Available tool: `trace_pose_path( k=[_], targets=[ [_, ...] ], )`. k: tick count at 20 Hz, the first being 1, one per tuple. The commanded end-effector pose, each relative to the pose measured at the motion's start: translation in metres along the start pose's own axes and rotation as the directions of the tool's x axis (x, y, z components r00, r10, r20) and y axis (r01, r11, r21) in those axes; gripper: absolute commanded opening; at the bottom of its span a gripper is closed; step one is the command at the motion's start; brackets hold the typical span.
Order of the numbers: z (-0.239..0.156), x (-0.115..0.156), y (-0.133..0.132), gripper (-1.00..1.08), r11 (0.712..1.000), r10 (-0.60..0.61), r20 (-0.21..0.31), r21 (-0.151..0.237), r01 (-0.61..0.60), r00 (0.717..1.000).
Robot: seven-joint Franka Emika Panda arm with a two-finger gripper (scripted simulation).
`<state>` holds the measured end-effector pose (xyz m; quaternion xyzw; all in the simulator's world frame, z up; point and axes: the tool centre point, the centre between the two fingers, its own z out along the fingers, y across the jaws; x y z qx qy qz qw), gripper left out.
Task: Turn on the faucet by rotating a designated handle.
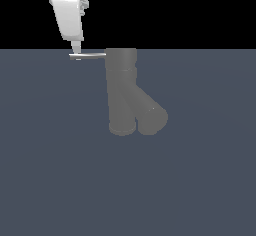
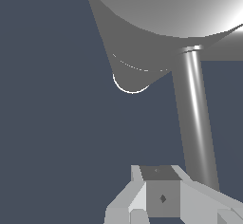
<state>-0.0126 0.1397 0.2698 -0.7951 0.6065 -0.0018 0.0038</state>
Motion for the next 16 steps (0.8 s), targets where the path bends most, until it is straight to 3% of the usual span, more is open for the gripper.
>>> trace_pose_path(
  k=[1,16],
  targets=[
    [0.0,0.002,0.012,-1.0,1.0,0.003,-0.002,-0.009,-0.003,1.0],
    [0.0,0.005,0.062,-1.0,1.0,0.003,-0.002,-0.008,-0.003,1.0]
  ],
)
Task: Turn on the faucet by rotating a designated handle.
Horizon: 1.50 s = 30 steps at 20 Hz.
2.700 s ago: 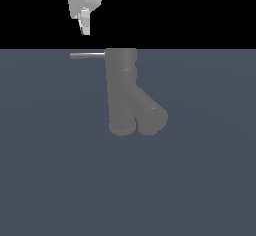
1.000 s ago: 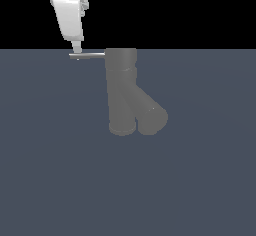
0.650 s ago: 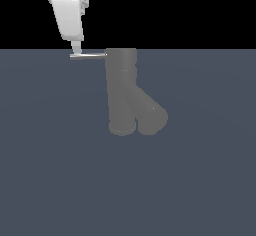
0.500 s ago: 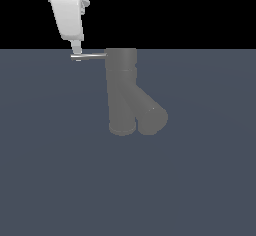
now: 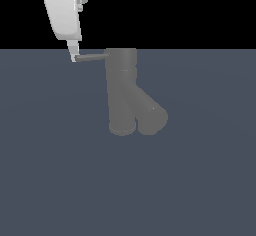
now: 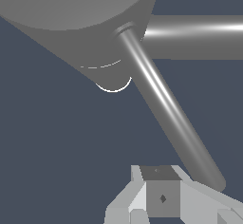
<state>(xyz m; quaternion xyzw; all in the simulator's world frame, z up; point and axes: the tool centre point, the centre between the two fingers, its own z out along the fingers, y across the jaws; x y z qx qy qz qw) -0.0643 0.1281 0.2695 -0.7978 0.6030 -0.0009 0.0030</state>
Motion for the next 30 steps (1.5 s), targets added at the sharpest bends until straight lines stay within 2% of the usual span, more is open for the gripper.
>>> trace_pose_path(
  k=[1,2,25,26,27,30],
  targets=[
    [0.0,0.007,0.009,-1.0,1.0,0.012,-0.002,-0.006,-0.012,1.0],
    [0.0,0.0,0.002,-1.0,1.0,0.0,-0.002,0.0,0.0,1.0],
    [-0.001,0.082,0.077,-1.0,1.0,0.013,-0.002,-0.006,-0.013,1.0],
    [-0.001,0.082,0.077,-1.0,1.0,0.013,-0.002,-0.006,-0.013,1.0],
    [-0.001,0.068,0.07,-1.0,1.0,-0.011,-0.003,-0.003,0.011,1.0],
    [-0.001,0.085,0.07,-1.0,1.0,-0.008,-0.003,-0.004,0.008,1.0]
  ],
)
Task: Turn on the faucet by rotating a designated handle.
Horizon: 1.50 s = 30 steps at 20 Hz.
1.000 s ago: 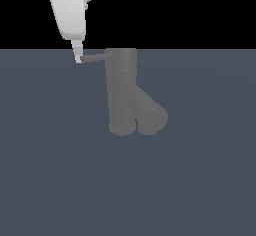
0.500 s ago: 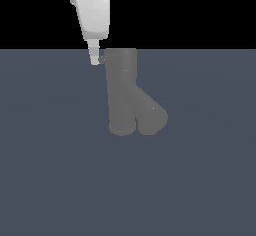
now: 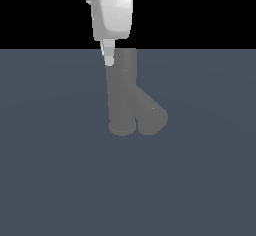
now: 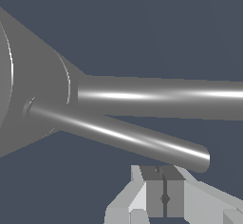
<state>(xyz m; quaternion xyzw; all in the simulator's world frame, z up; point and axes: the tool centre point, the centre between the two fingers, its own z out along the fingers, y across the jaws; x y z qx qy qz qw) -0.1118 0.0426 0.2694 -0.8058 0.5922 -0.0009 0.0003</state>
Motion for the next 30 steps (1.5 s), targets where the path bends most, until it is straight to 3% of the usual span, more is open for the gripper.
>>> trace_pose_path(
  k=[1,17,18,19,30],
  targets=[
    [0.0,0.022,0.002,-1.0,1.0,0.02,0.0,0.001,-0.02,1.0],
    [0.0,0.109,0.004,-1.0,0.999,0.039,0.001,-0.001,-0.039,0.999],
    [0.0,0.109,0.004,-1.0,0.999,0.039,0.001,-0.001,-0.039,0.999],
    [0.0,0.08,-0.004,-1.0,1.0,-0.012,0.003,-0.004,0.012,1.0],
    [0.0,0.114,-0.027,-1.0,1.0,0.005,0.002,-0.003,-0.005,1.0]
  ],
)
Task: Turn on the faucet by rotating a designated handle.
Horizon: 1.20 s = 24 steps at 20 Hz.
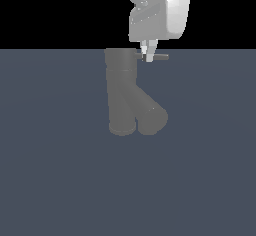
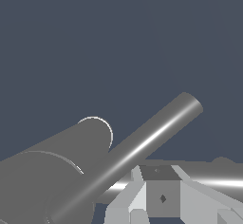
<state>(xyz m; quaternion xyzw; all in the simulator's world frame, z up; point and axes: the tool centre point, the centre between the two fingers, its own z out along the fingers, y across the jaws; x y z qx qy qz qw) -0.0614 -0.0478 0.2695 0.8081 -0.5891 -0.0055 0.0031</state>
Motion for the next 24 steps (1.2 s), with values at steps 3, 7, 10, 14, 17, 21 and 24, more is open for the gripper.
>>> trace_pose_path(
  k=[3,7,10,14,17,21,24],
  targets=[
    [0.0,0.021,-0.012,-1.0,1.0,0.018,-0.004,0.01,-0.018,1.0],
    [0.0,0.033,-0.019,-1.0,1.0,0.024,-0.004,0.01,-0.024,1.0],
    [0.0,0.041,-0.025,-1.0,1.0,0.028,-0.004,0.011,-0.028,1.0],
    [-0.001,0.053,-0.033,-1.0,0.999,0.034,-0.004,0.011,-0.034,0.999],
    [-0.001,0.061,-0.038,-1.0,0.999,0.038,-0.005,0.011,-0.038,0.999],
    [-0.001,0.072,-0.045,-1.0,0.999,0.044,-0.005,0.011,-0.044,0.999],
    [-0.001,0.078,-0.049,-1.0,0.999,0.046,-0.005,0.012,-0.046,0.999]
  ],
)
